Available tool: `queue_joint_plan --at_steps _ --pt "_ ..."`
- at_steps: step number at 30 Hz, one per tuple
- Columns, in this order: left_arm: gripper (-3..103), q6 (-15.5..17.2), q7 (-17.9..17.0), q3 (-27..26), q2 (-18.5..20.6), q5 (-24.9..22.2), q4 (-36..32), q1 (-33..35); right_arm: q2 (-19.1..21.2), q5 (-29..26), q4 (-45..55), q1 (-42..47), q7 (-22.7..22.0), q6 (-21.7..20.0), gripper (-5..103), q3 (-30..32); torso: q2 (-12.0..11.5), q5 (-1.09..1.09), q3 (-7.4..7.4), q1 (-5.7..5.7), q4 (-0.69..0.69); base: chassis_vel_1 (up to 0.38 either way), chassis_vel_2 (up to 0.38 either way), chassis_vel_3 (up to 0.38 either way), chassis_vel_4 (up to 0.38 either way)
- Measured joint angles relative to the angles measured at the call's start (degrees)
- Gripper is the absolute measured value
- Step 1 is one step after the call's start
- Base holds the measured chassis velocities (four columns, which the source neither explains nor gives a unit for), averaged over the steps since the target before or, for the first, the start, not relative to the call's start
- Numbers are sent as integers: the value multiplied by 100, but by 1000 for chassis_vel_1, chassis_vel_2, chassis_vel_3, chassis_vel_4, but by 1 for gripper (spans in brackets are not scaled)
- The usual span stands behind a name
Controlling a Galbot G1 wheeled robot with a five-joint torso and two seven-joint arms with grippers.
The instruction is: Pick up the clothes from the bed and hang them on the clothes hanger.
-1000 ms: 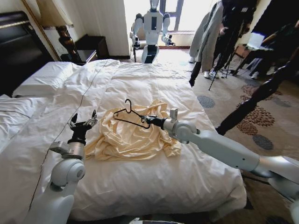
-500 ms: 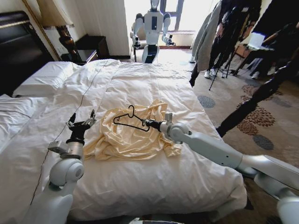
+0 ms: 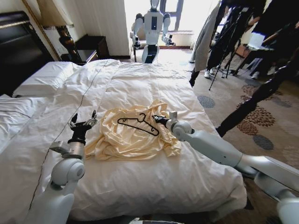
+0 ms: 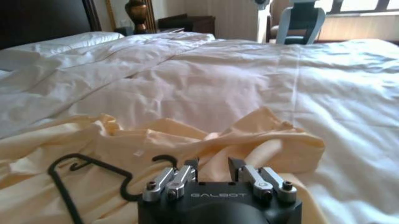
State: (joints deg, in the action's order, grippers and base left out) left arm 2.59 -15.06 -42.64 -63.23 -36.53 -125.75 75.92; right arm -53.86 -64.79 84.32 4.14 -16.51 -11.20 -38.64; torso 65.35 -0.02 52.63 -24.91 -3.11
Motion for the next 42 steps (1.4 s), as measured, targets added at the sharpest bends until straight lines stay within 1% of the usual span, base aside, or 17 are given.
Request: queue_joint_plan --at_steps 2,4,5,7,11,15,18,22,24,28,29,32,34,36,38,40,42 --pt "100 -10 0 -17 17 -4 -27 17 23 400 -11 28 -89 143 41 29 0 0 0 0 1 0 0 0 0" --pt "100 -13 -1 -23 19 -5 -33 22 55 449 50 50 -121 150 41 40 0 0 0 0 1 0 0 0 0" --pt "100 -17 -2 -33 21 -6 -42 36 191 501 400 127 -300 102 52 49 0 0 0 0 0 0 0 0 0" --pt "100 -19 -3 -35 -1 -5 -44 45 365 501 927 223 -718 -106 63 -50 0 -1 -1 1 -1 0 0 0 0" --pt "100 -19 -4 -22 -23 0 -43 43 416 568 1227 306 -1030 -333 69 -204 0 0 -1 2 -1 0 0 0 0" --pt "100 -19 -7 -6 -23 6 -55 58 207 843 1128 376 -1263 -503 90 -413 0 -1 0 1 -1 0 0 0 0" --pt "100 -28 -7 -15 -14 17 -63 97 -61 940 829 372 -1271 -539 98 -472 0 0 0 1 0 0 0 0 0" --pt "100 -61 5 -18 -45 52 -38 117 -436 1063 468 302 -1259 -545 100 -614 0 -1 0 1 1 0 0 0 0" --pt "100 -68 10 -17 -57 61 -25 116 -506 1099 409 290 -1260 -552 100 -649 0 -1 0 1 0 0 0 0 0" --pt "100 -115 33 -14 -116 89 56 100 -850 1340 27 260 -1365 -605 83 -772 0 -1 0 0 1 0 0 0 0" --pt "100 -115 33 -14 -116 89 56 100 -850 1340 27 260 -1365 -605 83 -772 0 -1 0 0 1 0 0 0 0" --pt "100 -168 56 -45 -148 93 110 102 -886 1372 -41 263 -1484 -765 66 -775 0 -1 0 0 0 0 0 0 0" --pt "100 -182 66 -52 -154 94 127 102 -873 1378 -53 275 -1501 -787 66 -775 0 -1 0 0 0 0 0 0 0" --pt "100 -194 84 -55 -161 96 158 97 -838 1392 -61 304 -1503 -805 55 -775 0 -1 0 0 -1 0 0 0 0" --pt "100 -198 93 -53 -163 97 172 89 -817 1394 -59 318 -1503 -813 55 -775 0 -1 0 0 -1 0 0 0 0" --pt "100 -199 108 -18 -165 102 202 55 -785 1380 -21 359 -1503 -829 39 -773 0 -1 0 0 -1 0 0 0 0" --pt "100 -200 114 -7 -166 107 211 44 -775 1367 2 371 -1503 -839 33 -770 0 -1 0 0 -1 0 0 0 0"
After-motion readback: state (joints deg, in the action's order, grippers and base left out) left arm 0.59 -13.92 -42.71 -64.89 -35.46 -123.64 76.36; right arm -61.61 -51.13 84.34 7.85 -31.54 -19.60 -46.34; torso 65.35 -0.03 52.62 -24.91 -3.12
